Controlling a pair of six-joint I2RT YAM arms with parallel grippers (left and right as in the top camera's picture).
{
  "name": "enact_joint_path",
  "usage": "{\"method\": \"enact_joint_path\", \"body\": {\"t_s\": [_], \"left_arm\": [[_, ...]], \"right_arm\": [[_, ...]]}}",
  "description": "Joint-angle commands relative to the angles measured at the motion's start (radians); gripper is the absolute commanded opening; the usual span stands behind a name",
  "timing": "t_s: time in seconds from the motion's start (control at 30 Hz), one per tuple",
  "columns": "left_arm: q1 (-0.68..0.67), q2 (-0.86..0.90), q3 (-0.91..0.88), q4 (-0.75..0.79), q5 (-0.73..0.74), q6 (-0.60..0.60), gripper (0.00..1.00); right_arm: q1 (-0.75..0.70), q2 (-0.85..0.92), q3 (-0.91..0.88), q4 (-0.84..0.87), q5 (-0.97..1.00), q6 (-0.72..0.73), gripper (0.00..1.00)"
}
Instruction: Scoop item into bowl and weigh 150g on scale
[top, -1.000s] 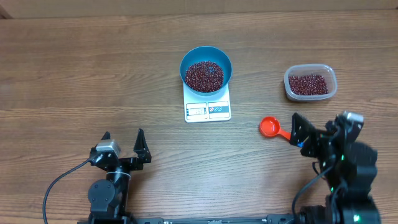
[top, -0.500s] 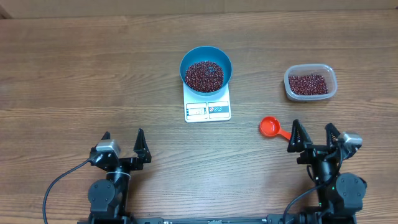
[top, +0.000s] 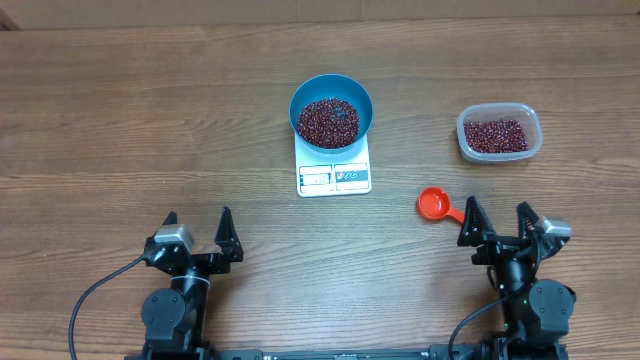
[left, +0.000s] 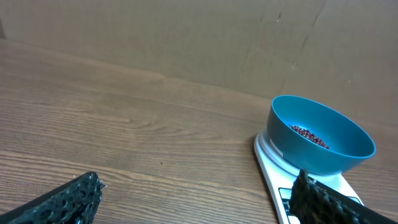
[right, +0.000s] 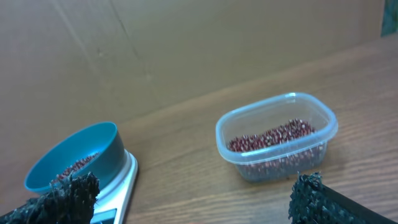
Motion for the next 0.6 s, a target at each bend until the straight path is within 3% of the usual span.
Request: {"method": "enact_joint_path", "body": {"t_s": [0.0,0.57], "left_arm": [[0.007,-0.01,-0.005,0.002,-0.006,-0.006,1.0],[0.007,-0.01,-0.005,0.002,-0.006,-0.006,1.0]], "right_arm": [[-0.01,-0.011,-0.01,0.011,0.011,0.006,1.0],[-0.139,-0.011,-0.016,0.024,0.029,-0.005,1.0]]}}
